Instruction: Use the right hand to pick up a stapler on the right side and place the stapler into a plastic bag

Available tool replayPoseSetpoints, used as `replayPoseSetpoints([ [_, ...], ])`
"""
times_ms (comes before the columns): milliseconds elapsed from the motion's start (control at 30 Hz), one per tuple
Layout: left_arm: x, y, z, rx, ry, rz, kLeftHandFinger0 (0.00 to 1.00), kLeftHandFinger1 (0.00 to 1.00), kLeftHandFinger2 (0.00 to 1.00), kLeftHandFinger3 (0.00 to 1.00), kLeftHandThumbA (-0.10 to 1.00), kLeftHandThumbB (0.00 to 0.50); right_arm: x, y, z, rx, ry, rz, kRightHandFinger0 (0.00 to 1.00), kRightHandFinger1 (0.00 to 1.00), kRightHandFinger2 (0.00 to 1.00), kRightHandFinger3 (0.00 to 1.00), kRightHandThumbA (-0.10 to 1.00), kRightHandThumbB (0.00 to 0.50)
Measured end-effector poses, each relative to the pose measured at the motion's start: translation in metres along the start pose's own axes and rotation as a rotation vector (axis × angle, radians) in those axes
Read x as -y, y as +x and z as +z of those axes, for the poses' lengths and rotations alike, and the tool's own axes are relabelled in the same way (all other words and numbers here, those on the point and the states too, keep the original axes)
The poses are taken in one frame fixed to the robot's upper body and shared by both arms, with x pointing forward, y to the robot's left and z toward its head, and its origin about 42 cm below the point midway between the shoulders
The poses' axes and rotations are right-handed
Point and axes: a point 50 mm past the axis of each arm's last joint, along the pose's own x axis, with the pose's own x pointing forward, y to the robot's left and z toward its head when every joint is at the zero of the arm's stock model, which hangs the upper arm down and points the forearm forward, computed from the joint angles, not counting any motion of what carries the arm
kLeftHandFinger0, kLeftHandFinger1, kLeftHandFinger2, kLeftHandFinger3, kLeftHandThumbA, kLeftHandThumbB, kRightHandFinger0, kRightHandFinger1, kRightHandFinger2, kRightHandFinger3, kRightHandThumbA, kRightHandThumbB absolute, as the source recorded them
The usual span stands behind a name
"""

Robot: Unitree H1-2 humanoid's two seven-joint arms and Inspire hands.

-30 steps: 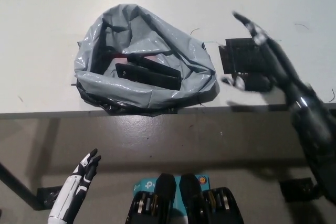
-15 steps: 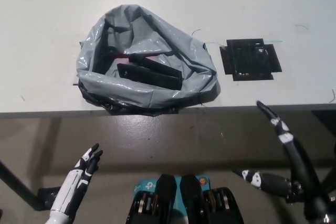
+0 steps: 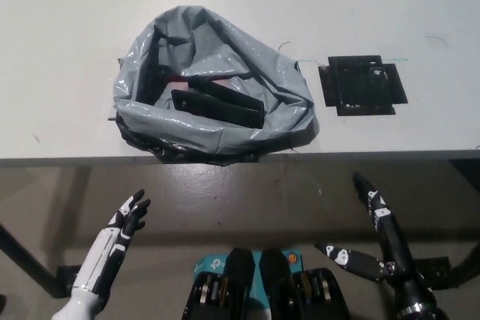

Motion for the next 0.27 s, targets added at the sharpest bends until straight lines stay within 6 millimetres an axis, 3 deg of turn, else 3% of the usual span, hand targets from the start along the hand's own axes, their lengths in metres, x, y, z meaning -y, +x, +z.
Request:
replayPoseSetpoints([
  [267,-0.0024,0.0023,0.0018,0.009,-0.009,0.007,1.0,1.0,1.0,1.0,1.0,0.008,0.0033,-0.0017,-0.0033,0.011,0.029,-0.01,1.0,1.0,1.0,1.0,0.99,0.228],
])
